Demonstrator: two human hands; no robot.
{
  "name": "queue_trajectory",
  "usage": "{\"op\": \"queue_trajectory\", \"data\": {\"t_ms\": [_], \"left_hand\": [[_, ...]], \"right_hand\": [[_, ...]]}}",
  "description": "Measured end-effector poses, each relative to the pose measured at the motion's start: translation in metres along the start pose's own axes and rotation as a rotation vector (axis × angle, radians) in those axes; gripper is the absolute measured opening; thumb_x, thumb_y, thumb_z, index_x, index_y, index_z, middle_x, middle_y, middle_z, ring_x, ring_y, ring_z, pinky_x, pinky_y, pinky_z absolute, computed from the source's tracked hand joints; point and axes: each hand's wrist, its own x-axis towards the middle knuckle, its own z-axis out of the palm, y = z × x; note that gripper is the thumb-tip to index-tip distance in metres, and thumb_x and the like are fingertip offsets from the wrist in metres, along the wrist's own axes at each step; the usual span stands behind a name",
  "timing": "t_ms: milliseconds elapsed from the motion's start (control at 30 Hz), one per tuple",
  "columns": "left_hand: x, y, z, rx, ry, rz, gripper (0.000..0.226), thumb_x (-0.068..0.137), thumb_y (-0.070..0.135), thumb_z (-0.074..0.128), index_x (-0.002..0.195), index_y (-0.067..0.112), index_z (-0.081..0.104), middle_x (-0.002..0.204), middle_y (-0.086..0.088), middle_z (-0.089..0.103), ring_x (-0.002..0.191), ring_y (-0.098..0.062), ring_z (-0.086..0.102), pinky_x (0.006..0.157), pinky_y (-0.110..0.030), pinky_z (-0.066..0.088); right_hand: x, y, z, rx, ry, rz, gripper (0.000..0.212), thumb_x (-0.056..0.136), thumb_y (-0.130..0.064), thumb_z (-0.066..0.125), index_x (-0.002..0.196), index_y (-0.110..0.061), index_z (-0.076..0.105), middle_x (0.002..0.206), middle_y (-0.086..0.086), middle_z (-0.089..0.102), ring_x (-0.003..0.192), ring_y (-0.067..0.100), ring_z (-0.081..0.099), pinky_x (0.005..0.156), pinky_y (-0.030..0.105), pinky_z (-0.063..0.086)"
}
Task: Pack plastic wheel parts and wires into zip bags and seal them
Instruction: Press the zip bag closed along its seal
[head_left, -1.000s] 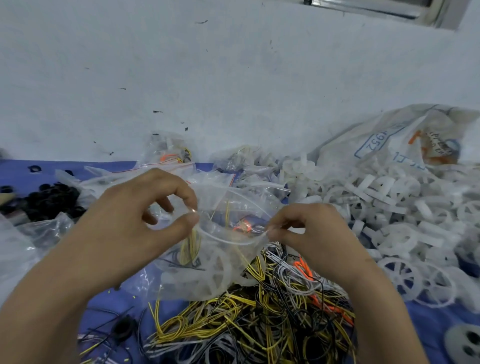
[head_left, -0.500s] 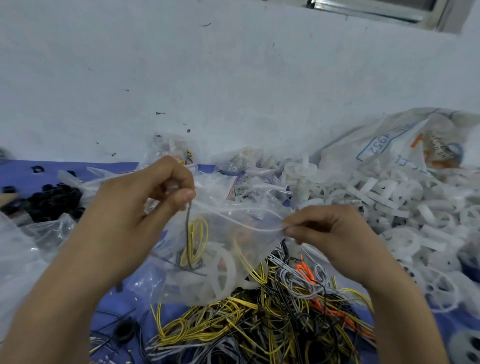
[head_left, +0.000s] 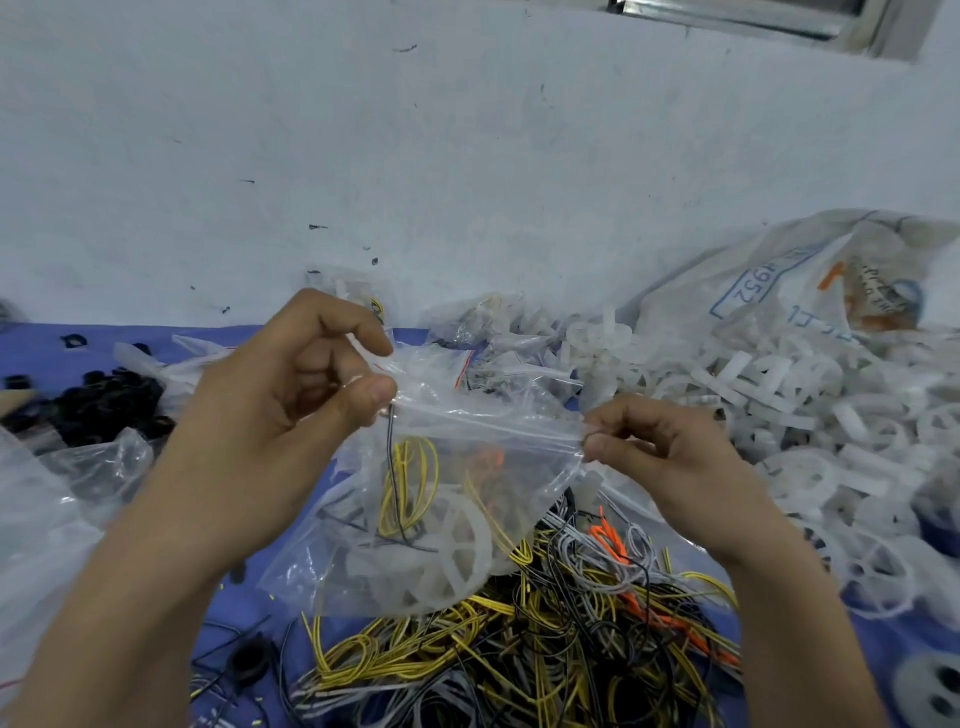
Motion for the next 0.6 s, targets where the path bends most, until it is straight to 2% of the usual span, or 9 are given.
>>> {"op": "queue_trajectory", "data": {"t_ms": [100, 167, 267, 367, 467, 600], "left_hand": [[-0.001, 0.001, -0.001, -0.015, -0.022, -0.054, 0.021, 0.074, 0.038, 0.071, 0.092, 0.040, 0.060, 0.075, 0.000, 0.064, 0.075, -0.010, 0.066, 0.073, -0.013, 0.049], [-0.002, 0.002, -0.002, -0.025, -0.057, -0.090, 0.021, 0.073, 0.040, 0.066, 0.094, 0.039, 0.062, 0.082, 0.002, 0.067, 0.082, -0.010, 0.067, 0.078, -0.013, 0.049], [-0.001, 0.004, -0.001, -0.029, -0.083, -0.103, 0.019, 0.076, 0.034, 0.066, 0.094, 0.037, 0.065, 0.087, 0.003, 0.067, 0.083, -0.012, 0.067, 0.080, -0.016, 0.051], [0.000, 0.007, 0.002, -0.045, -0.088, -0.121, 0.018, 0.076, 0.035, 0.073, 0.092, 0.039, 0.066, 0.085, 0.002, 0.067, 0.081, -0.016, 0.067, 0.079, -0.023, 0.052], [-0.001, 0.011, 0.007, -0.032, -0.129, -0.133, 0.020, 0.074, 0.038, 0.072, 0.093, 0.041, 0.065, 0.085, 0.004, 0.067, 0.081, -0.014, 0.067, 0.079, -0.019, 0.051], [-0.003, 0.014, 0.012, -0.030, -0.174, -0.141, 0.022, 0.073, 0.038, 0.063, 0.095, 0.038, 0.066, 0.088, 0.002, 0.068, 0.082, -0.009, 0.068, 0.079, -0.018, 0.050]], "right_hand": [[0.001, 0.002, 0.001, -0.011, -0.002, 0.019, 0.016, 0.085, -0.002, 0.063, 0.077, -0.014, 0.067, 0.079, 0.003, 0.066, 0.079, 0.012, 0.060, 0.070, 0.011, 0.046], [0.001, 0.002, 0.002, -0.028, 0.001, 0.048, 0.015, 0.085, -0.003, 0.064, 0.077, -0.015, 0.066, 0.079, -0.002, 0.066, 0.082, 0.012, 0.061, 0.072, 0.012, 0.047], [0.000, -0.008, 0.005, -0.033, -0.002, 0.047, 0.011, 0.082, -0.011, 0.068, 0.087, -0.020, 0.066, 0.088, -0.008, 0.067, 0.090, 0.006, 0.062, 0.082, 0.019, 0.051], [-0.003, -0.029, 0.014, -0.068, 0.037, -0.105, 0.013, 0.082, -0.024, 0.070, 0.091, -0.031, 0.065, 0.097, -0.016, 0.067, 0.100, 0.000, 0.061, 0.092, 0.023, 0.046], [-0.007, -0.048, 0.028, -0.139, 0.013, -0.233, 0.018, 0.079, -0.031, 0.065, 0.096, -0.037, 0.065, 0.098, -0.019, 0.064, 0.100, -0.001, 0.059, 0.088, 0.016, 0.046], [-0.008, -0.054, 0.047, -0.206, -0.019, -0.276, 0.014, 0.081, -0.017, 0.072, 0.092, -0.024, 0.067, 0.087, -0.012, 0.064, 0.085, 0.004, 0.060, 0.078, 0.020, 0.047]]}}
